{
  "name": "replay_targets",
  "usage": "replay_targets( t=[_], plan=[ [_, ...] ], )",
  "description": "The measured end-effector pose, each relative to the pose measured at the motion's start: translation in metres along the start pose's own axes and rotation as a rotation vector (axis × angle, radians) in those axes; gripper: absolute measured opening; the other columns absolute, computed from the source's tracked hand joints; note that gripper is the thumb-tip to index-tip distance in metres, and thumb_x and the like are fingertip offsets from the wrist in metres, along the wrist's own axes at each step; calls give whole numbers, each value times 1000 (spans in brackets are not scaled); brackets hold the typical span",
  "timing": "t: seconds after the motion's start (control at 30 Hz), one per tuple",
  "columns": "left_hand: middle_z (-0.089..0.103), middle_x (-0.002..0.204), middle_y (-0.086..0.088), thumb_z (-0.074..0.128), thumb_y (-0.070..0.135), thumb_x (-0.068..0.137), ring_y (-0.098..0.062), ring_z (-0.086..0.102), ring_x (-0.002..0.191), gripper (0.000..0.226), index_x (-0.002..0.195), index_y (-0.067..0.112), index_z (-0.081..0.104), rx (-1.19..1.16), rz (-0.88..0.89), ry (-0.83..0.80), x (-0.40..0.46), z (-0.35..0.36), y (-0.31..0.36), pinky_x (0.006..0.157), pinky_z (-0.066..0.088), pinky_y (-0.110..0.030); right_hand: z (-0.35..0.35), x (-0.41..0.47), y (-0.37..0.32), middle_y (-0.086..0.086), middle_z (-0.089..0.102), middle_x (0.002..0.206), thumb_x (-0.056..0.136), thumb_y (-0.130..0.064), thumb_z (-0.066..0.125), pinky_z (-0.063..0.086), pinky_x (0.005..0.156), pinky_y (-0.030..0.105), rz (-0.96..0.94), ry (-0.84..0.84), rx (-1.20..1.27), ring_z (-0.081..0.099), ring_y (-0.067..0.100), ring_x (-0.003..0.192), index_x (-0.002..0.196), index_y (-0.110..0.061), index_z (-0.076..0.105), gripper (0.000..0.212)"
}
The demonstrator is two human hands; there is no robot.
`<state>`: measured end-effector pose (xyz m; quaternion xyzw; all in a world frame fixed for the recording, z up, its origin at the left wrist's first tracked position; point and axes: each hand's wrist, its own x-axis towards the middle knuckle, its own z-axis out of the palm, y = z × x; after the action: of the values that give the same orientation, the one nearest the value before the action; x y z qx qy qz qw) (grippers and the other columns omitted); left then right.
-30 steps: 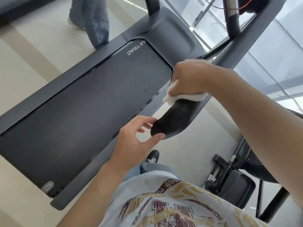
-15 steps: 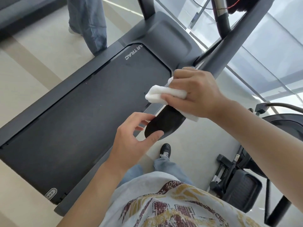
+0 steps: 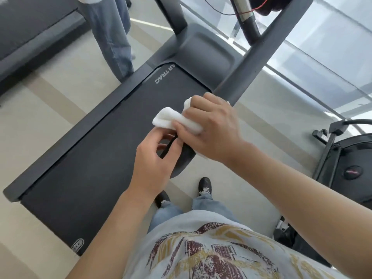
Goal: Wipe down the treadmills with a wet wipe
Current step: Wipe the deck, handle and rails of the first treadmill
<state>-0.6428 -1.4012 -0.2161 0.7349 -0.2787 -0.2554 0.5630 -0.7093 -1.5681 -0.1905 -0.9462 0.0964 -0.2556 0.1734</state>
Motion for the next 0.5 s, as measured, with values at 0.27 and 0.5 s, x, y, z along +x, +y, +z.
replay_targets(
  t=[0.27, 0.5],
  plan=[
    [69, 117, 15, 62, 24, 104, -3, 63, 113, 23, 126, 23, 68, 229, 15, 20, 24, 28, 29, 93, 52, -15, -24, 45, 96, -2, 51, 71, 95, -43, 69, 43, 57, 39, 212, 153, -110, 44, 17, 67, 70, -14, 69, 38],
    [70, 93, 8, 59, 21, 104, -13, 66, 87, 10, 107, 18, 68, 390, 32, 42, 45, 44, 44, 75, 54, -31, -3, 15, 58, 3, 57, 72, 92, -35, 71, 40, 59, 42, 125, 227, 38, 44, 24, 67, 65, -11, 64, 37]
  ],
)
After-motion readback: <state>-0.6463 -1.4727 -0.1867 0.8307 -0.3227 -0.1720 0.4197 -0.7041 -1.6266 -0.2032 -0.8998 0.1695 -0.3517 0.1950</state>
